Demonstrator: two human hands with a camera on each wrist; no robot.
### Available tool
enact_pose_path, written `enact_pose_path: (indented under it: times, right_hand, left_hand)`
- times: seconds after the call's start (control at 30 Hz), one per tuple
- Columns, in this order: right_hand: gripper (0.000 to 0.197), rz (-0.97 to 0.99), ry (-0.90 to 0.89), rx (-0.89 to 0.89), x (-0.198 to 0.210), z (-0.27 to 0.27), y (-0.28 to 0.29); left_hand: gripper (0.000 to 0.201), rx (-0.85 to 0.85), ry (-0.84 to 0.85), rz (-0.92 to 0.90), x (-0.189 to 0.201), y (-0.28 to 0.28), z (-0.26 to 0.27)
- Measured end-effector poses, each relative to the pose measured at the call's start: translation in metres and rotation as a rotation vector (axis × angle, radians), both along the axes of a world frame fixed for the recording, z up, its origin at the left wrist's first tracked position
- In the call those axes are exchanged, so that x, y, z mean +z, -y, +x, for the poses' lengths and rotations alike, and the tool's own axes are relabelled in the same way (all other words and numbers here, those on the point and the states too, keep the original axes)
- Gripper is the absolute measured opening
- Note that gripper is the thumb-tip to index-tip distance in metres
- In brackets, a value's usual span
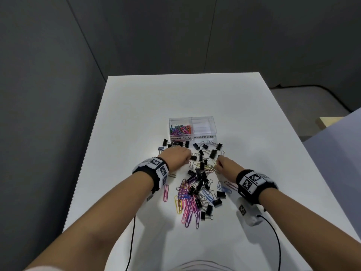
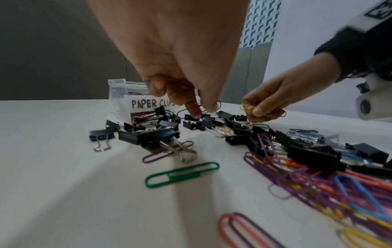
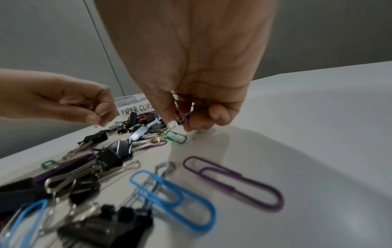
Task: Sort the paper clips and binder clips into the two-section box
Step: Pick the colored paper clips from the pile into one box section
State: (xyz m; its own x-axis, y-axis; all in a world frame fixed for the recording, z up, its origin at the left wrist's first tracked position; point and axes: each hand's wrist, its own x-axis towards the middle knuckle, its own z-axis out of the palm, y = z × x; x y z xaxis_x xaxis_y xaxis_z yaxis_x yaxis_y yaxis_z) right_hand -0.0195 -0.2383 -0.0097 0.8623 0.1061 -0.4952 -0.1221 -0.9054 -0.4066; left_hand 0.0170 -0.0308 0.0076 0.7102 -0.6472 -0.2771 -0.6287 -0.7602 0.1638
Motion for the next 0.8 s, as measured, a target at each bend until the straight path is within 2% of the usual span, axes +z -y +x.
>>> enact_pose_path:
  times: [0.07, 0.13, 0.2, 0.27, 0.4, 0.6, 0.7, 0.8]
  right_hand:
    - [0.019, 0.026, 0.007, -0.013, 0.005, 0.0, 0.004]
    - [0.006, 0.03, 0.018, -0.025, 0.009, 0.0, 0.007]
    - [0.022, 0.029, 0.019, -0.032, 0.01, 0.0, 0.008]
    - [0.028, 0.06, 0.017, -0.052, 0.012, 0.0, 0.009]
    - [0.009, 0.054, 0.013, -0.092, 0.016, -0.006, 0.015]
    - [0.014, -0.193, -0.097, 0.001, 0.015, -0.03, 0.028]
    - [0.021, -0.219, -0.128, 0.019, 0.012, -0.039, 0.03]
    - [0.012, -0.211, -0.09, 0.015, 0.007, -0.044, 0.026]
  left_hand:
    - [0.02, 0.031, -0.008, -0.028, 0.003, -0.007, -0.002]
    - [0.033, 0.053, -0.048, -0.015, 0.004, -0.016, -0.006]
    - [0.04, 0.081, -0.106, -0.011, 0.002, -0.023, -0.01]
    - [0.037, 0.133, -0.176, -0.017, 0.001, -0.029, -0.014]
    - [0.028, 0.207, -0.245, 0.012, -0.003, -0.041, -0.024]
    - [0.036, 0.207, -0.183, 0.089, -0.01, -0.049, -0.037]
    - [0.032, 0.222, -0.159, 0.109, -0.016, -0.05, -0.039]
    - [0.025, 0.243, -0.118, 0.103, -0.019, -0.048, -0.041]
